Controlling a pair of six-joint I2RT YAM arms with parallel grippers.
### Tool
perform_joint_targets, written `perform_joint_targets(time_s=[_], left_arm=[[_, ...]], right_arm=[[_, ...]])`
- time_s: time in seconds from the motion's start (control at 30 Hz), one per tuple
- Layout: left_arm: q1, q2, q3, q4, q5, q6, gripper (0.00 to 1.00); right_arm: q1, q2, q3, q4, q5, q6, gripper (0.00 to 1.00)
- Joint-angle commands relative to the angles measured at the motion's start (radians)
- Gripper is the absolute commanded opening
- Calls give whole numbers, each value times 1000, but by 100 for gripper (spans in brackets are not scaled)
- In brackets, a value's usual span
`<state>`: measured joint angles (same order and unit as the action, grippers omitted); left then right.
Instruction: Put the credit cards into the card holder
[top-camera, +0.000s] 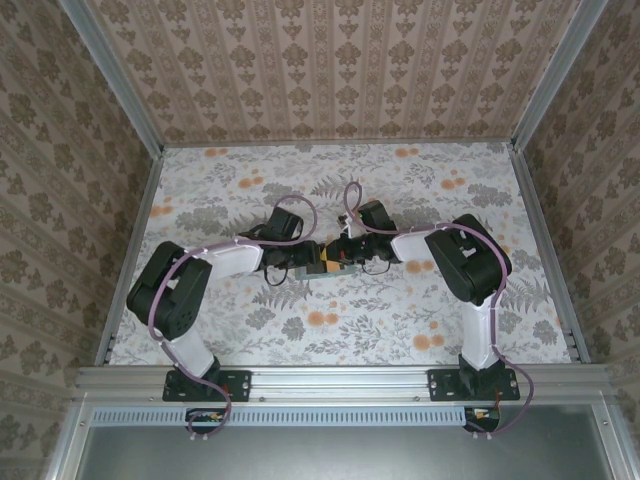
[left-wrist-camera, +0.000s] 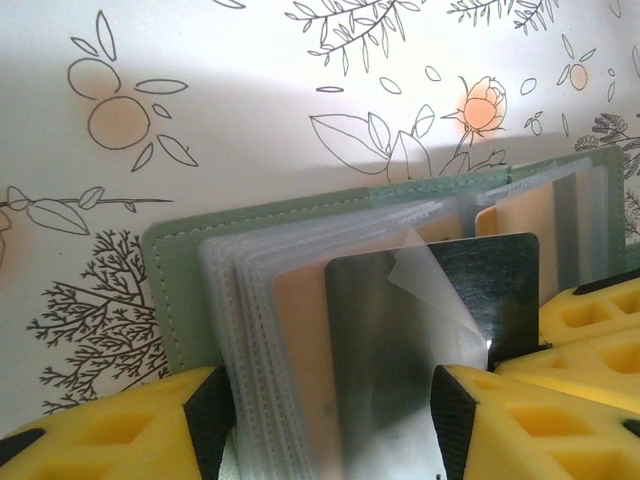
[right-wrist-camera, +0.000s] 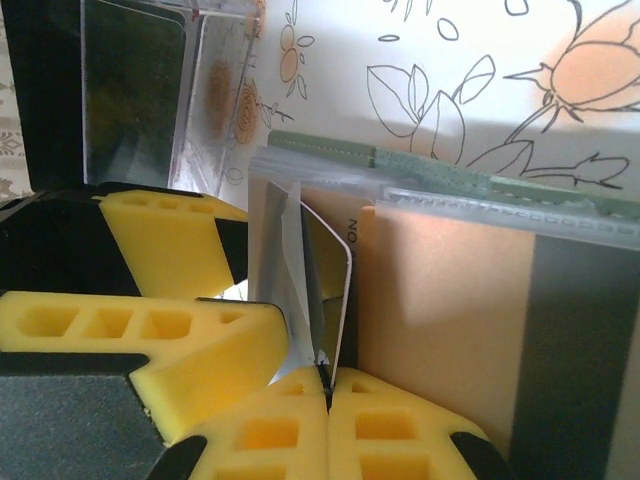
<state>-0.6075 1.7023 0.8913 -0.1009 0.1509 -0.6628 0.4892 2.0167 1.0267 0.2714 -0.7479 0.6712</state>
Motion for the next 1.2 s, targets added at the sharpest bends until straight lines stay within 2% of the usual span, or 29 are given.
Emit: perform_joint_targets(time_s=[0.0,0.47,0.57,0.7,0.8,0.97,1.17], left_arm=[[3,-17,-17,8,13,-18,59],[-22,7,6,28,20,-39,61],[-21,-3,3,7,9,-35,61],[-17,-27,-6,-17,-9,-26,61],[-15,-39,-9,-26,-15,-21,61],[-17,-44,-8,-31,-16,-22,61],[-31,-34,18,-58,-29,-5,60]], right_arm=[[19,1,16,-104,-31,-39,0],[48,101,76,-13,-55,40,0],[42,65,57,-35,-33,24,5],[12,-20,24,-102,11,-14,23],[-10,-86,14,-175,49,-57,32],[-33,-165,6,-269,98,-115,36],[-36,-200,11,-419,214,-200,37]])
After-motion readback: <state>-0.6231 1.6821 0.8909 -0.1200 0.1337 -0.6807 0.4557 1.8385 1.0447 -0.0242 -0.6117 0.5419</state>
